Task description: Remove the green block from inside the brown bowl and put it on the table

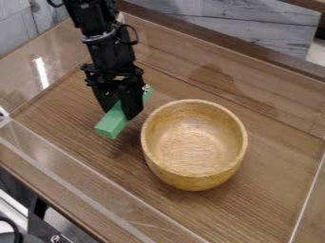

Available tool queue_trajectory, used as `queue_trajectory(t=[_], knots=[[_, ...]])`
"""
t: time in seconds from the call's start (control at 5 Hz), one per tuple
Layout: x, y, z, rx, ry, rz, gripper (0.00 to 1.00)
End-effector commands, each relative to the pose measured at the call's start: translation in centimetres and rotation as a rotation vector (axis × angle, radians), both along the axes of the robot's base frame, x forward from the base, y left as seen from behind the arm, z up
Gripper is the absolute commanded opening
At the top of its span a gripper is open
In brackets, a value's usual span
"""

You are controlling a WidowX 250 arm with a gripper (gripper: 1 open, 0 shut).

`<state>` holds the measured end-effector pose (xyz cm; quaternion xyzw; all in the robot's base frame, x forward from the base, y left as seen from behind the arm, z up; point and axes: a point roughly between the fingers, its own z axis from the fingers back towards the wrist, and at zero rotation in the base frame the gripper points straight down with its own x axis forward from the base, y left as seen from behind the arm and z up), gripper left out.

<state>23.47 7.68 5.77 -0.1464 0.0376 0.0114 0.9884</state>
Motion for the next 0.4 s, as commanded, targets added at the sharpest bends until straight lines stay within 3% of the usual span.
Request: queue_trajectory(t=[0.0,0.2], knots=[[0.98,0.92,1.15,0.026,-0.045,0.011,0.0],[1.04,1.0,1.11,0.024,-0.04,0.012,0.0]])
